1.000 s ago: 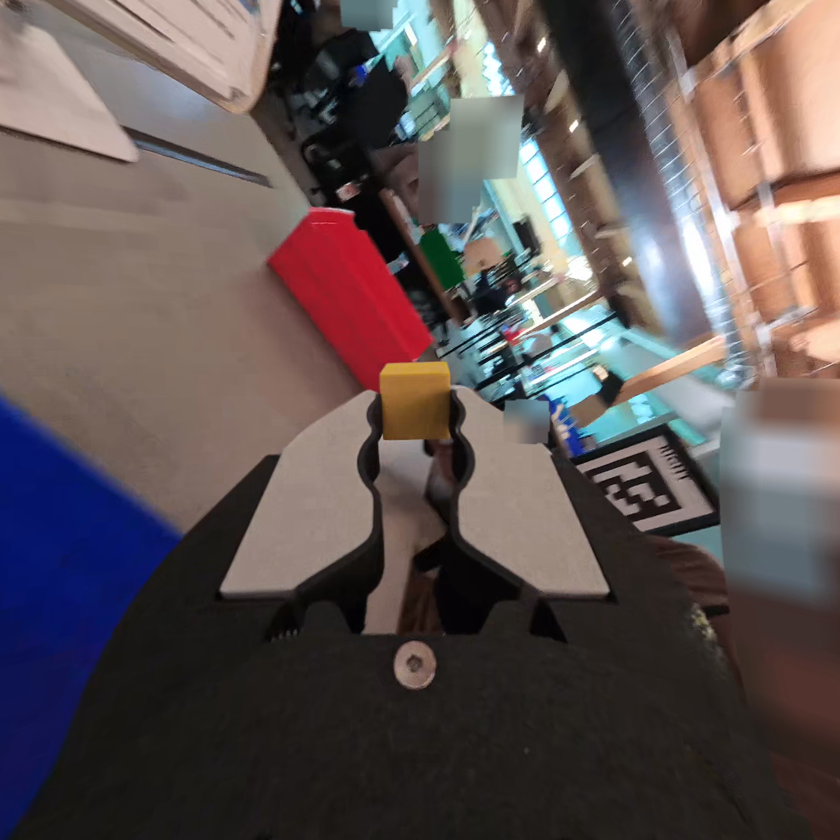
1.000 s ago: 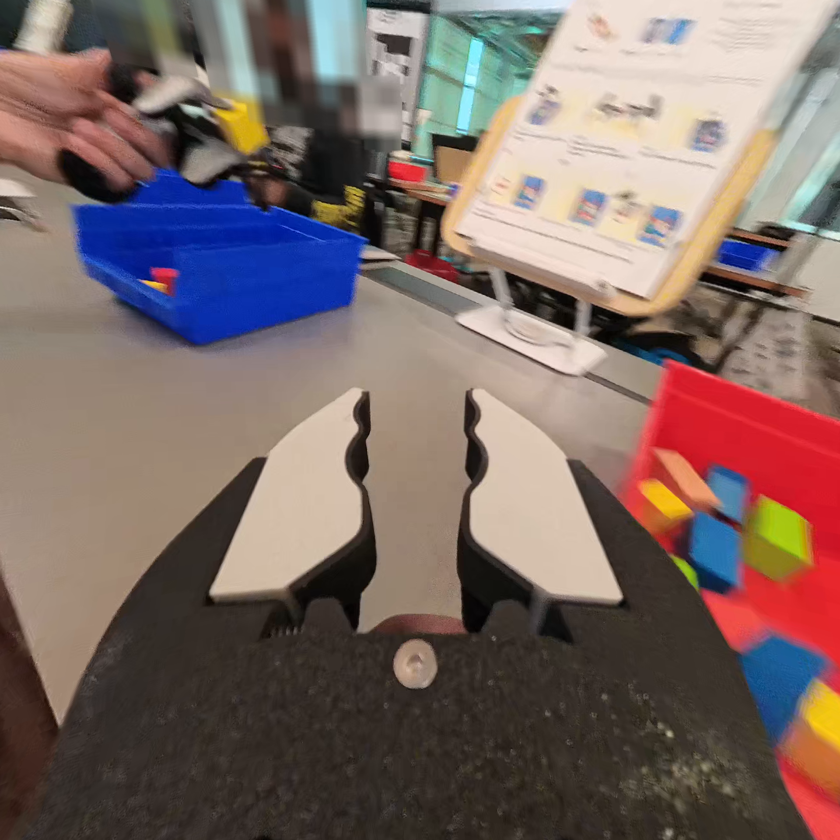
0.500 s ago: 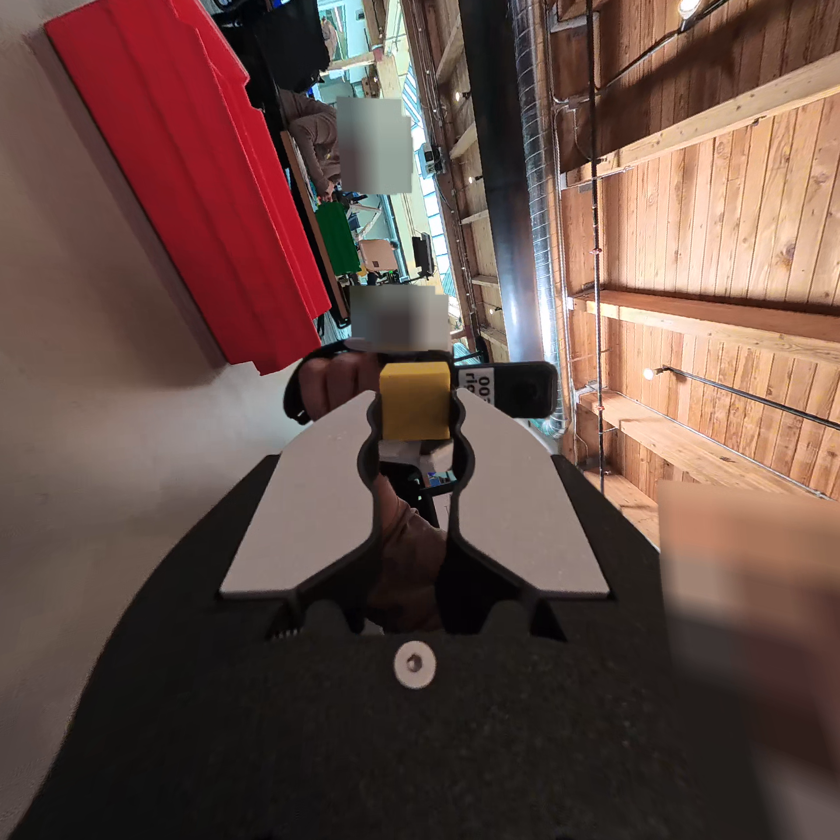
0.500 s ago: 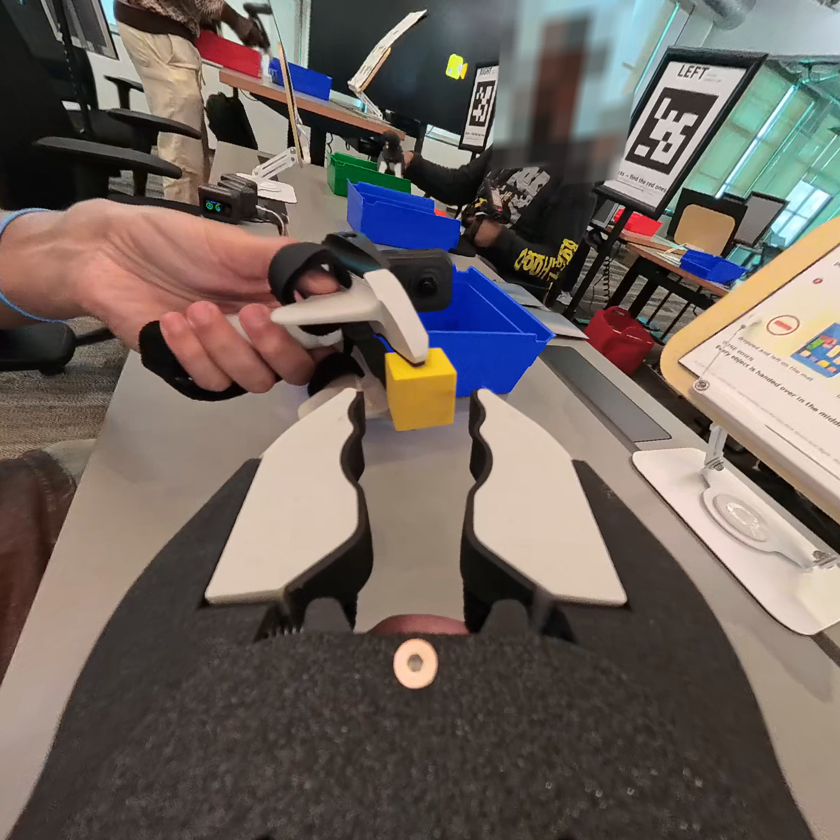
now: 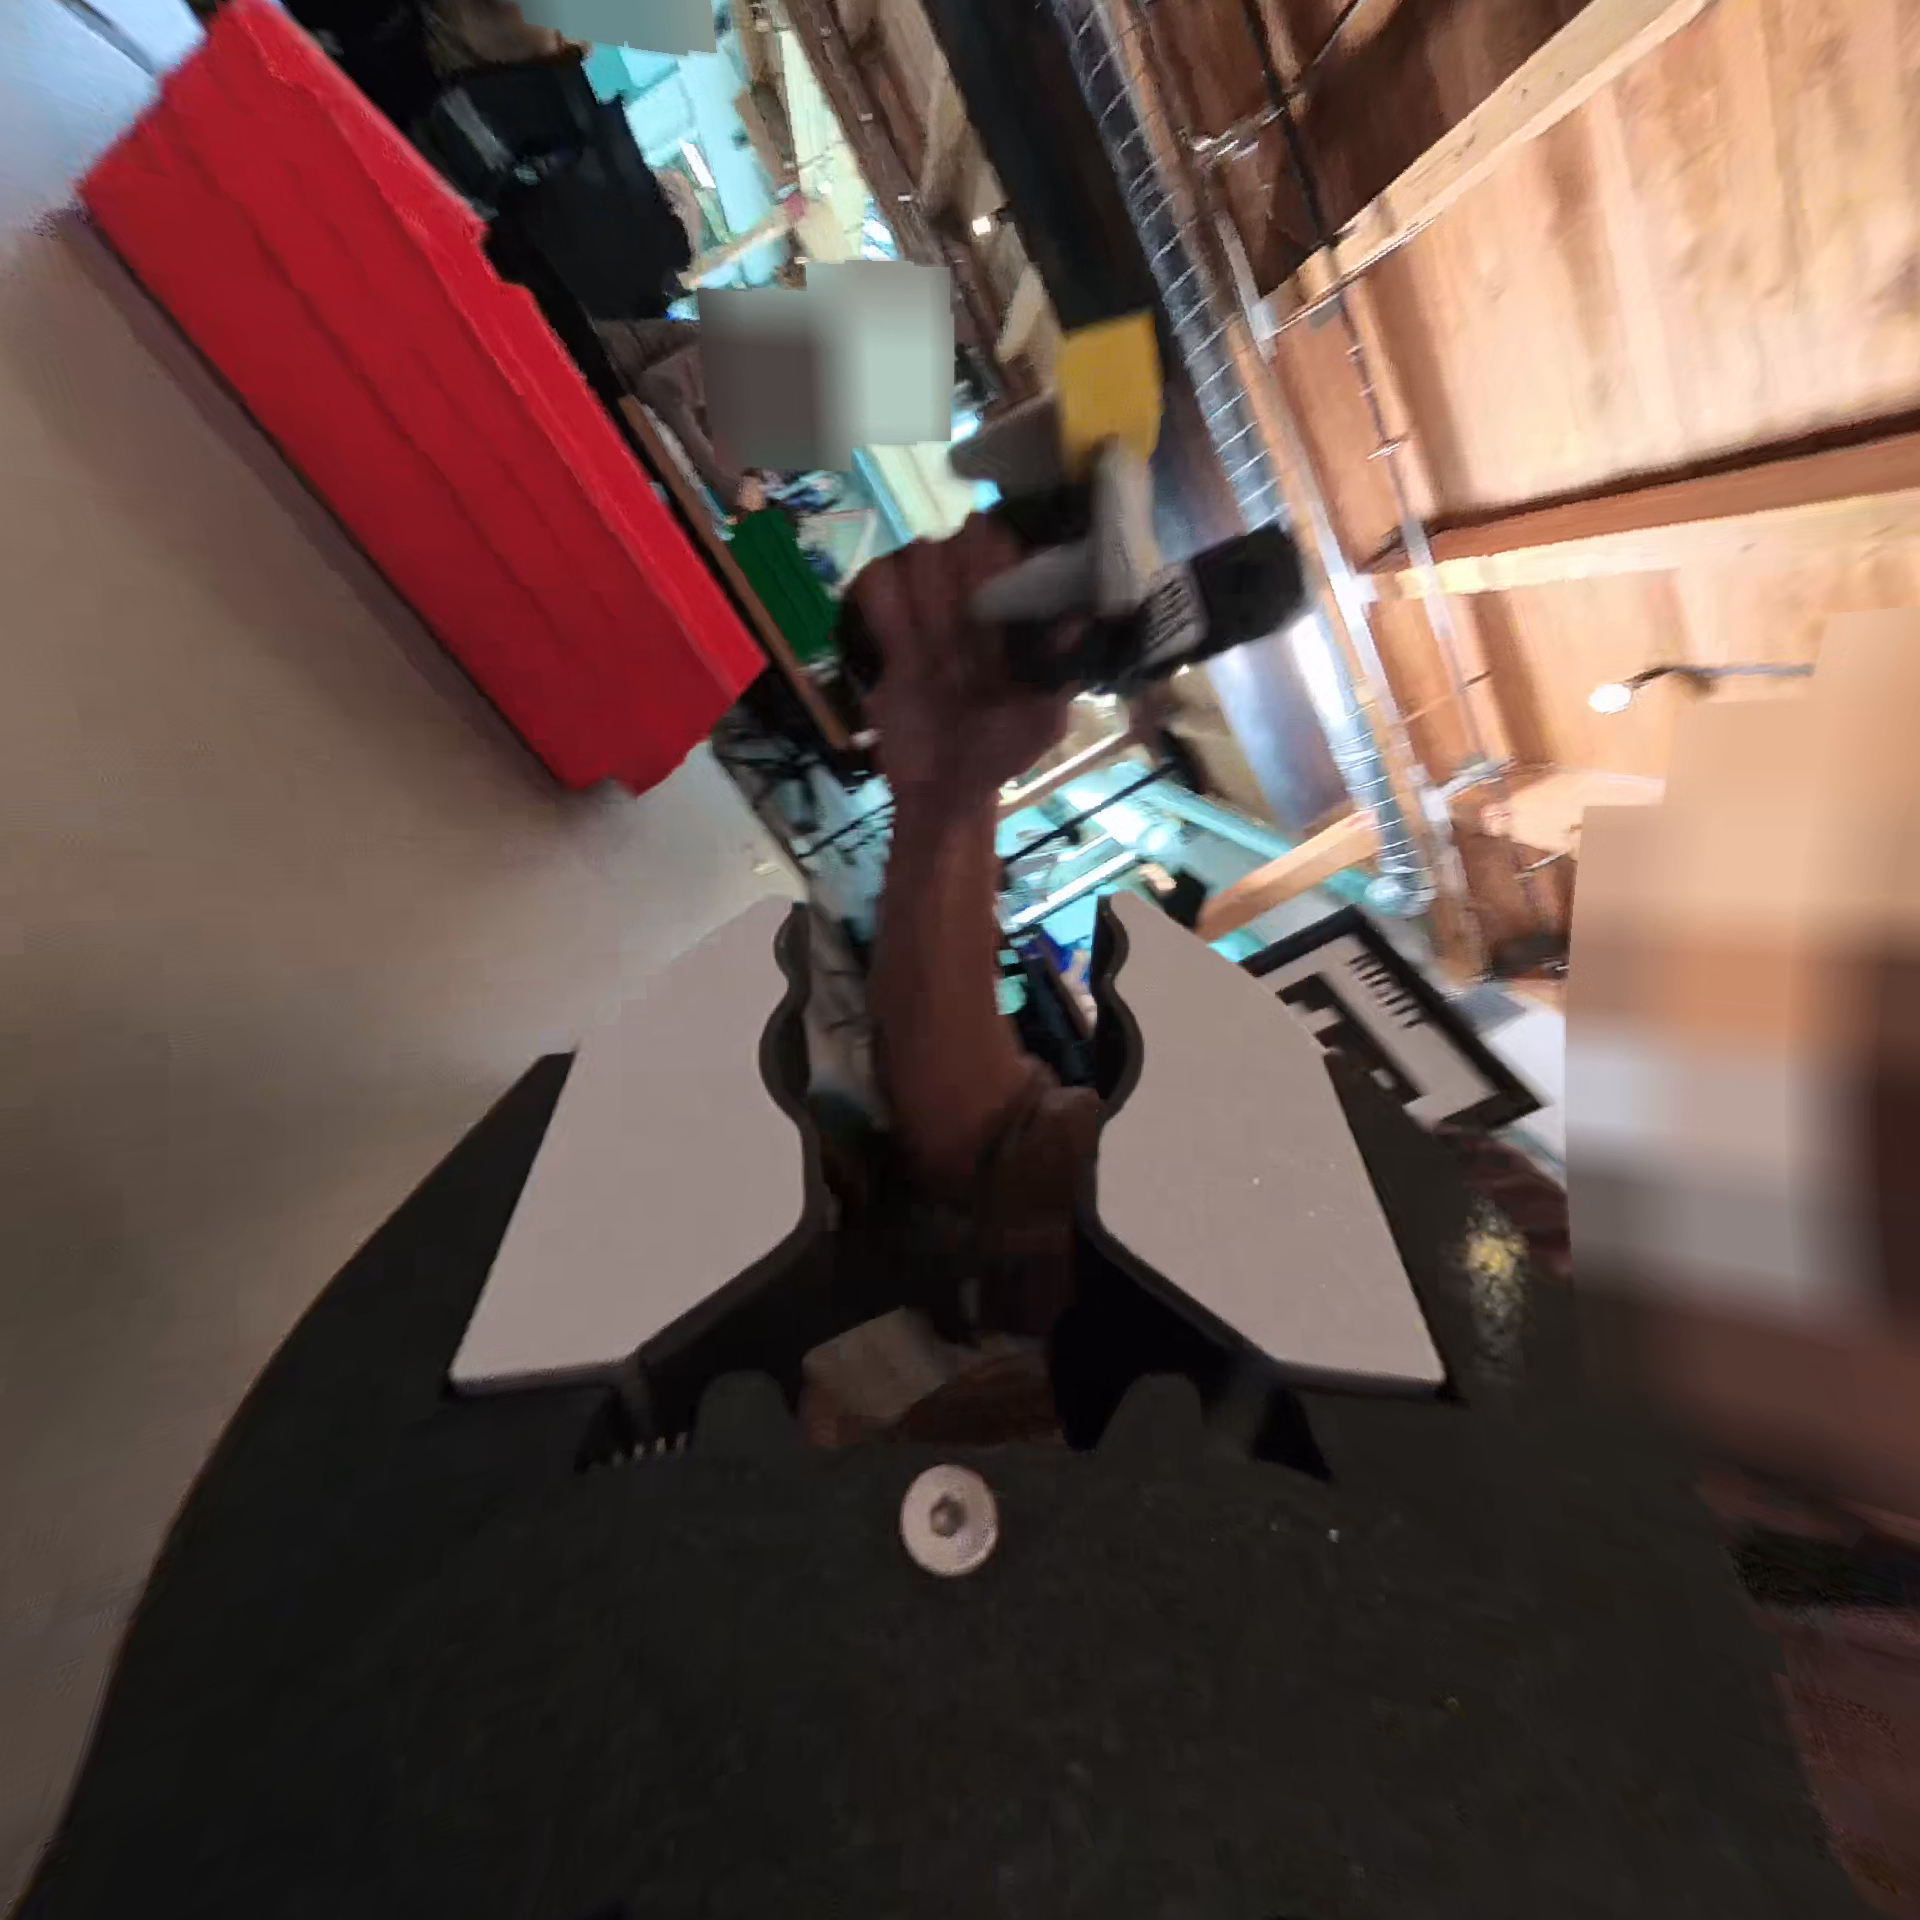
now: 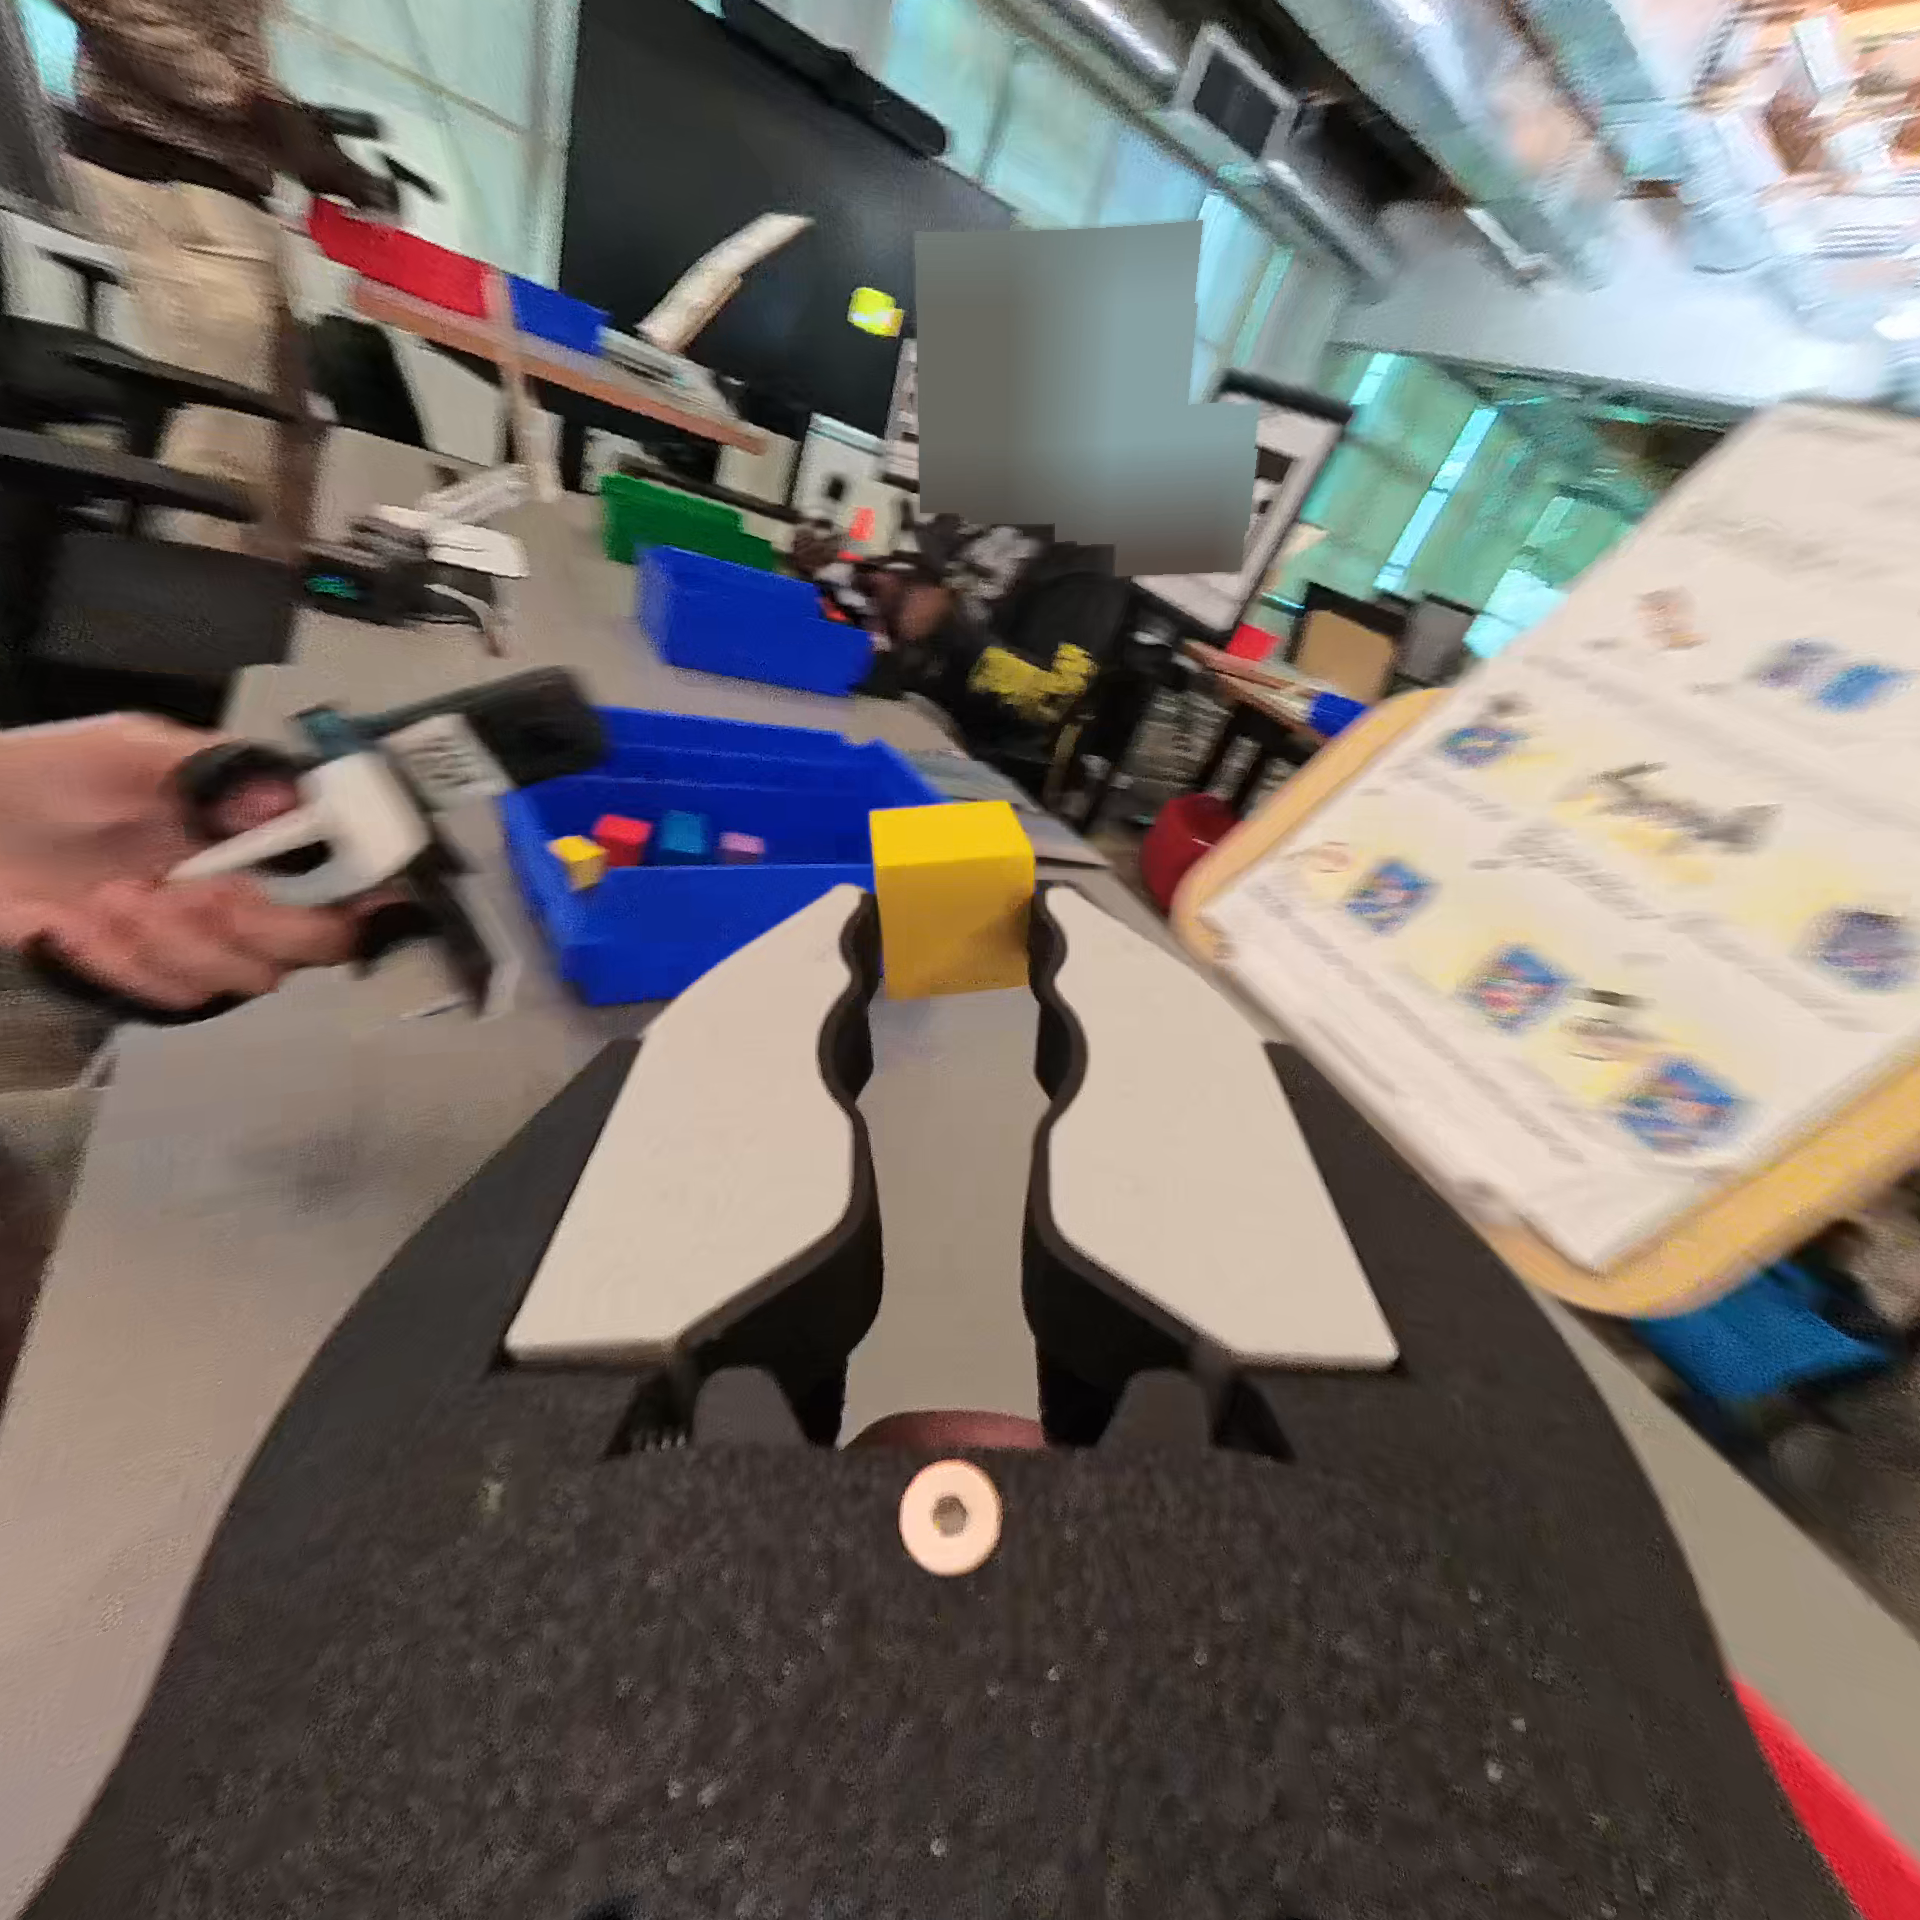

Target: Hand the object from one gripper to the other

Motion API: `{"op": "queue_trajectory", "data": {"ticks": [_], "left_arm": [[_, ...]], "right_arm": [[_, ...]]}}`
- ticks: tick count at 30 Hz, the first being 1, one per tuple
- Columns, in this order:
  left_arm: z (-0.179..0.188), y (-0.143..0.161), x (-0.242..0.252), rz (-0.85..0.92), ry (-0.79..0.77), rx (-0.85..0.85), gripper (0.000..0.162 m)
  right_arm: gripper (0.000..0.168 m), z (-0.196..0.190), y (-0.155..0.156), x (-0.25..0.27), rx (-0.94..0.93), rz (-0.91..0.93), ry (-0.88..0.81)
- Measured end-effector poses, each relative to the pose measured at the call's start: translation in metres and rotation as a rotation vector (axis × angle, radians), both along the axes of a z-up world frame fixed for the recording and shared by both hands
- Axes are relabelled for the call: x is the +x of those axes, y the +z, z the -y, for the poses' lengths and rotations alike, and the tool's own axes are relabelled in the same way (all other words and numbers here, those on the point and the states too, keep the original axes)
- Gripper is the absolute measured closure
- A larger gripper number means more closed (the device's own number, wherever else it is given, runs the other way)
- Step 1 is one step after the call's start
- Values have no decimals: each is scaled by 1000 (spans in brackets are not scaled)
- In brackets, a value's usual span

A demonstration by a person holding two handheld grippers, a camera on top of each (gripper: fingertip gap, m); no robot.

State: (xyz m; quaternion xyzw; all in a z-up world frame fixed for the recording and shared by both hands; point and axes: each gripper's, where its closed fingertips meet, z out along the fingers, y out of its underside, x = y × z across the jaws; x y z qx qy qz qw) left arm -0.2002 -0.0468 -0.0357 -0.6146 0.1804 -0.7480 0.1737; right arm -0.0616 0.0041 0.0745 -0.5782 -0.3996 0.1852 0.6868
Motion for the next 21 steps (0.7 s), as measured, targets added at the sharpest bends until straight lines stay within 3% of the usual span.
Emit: {"op": "queue_trajectory", "data": {"ticks": [3, 6, 8, 12, 16, 21], "left_arm": [[17, -39, -17, -163, 85, 160, 112], [21, -65, -25, -251, 134, 195, 113], [25, -61, -24, -210, 107, 172, 114], [27, -64, -19, -243, 86, 221, 117], [37, -65, -10, -241, 30, 223, 118], [47, -67, -2, -249, -21, 239, 118]], "right_arm": [[141, -13, 47, 75, -72, 31, -187], [141, -17, 45, 152, -245, 86, -395], [141, -13, 16, 194, -361, 104, -529], [141, 3, -72, 235, -752, 309, -641], [141, 30, -152, 224, -1114, 471, -546], [141, 25, -200, 199, -1301, 529, -433]]}}
